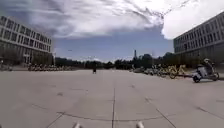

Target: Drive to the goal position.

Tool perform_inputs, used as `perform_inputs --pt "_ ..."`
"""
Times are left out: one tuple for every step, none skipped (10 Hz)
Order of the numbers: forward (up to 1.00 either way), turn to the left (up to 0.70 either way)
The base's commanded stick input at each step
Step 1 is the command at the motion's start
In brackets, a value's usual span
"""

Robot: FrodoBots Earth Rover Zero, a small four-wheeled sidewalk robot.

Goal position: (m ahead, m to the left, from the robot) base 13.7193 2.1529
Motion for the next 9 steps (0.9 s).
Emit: perform_inputs --pt "0.70 0.00" --pt "0.70 0.00" --pt "0.70 0.00" --pt "0.70 0.00" --pt "0.70 0.00" --pt "0.70 0.00" --pt "0.70 0.00" --pt "0.70 0.00" --pt "0.70 0.00"
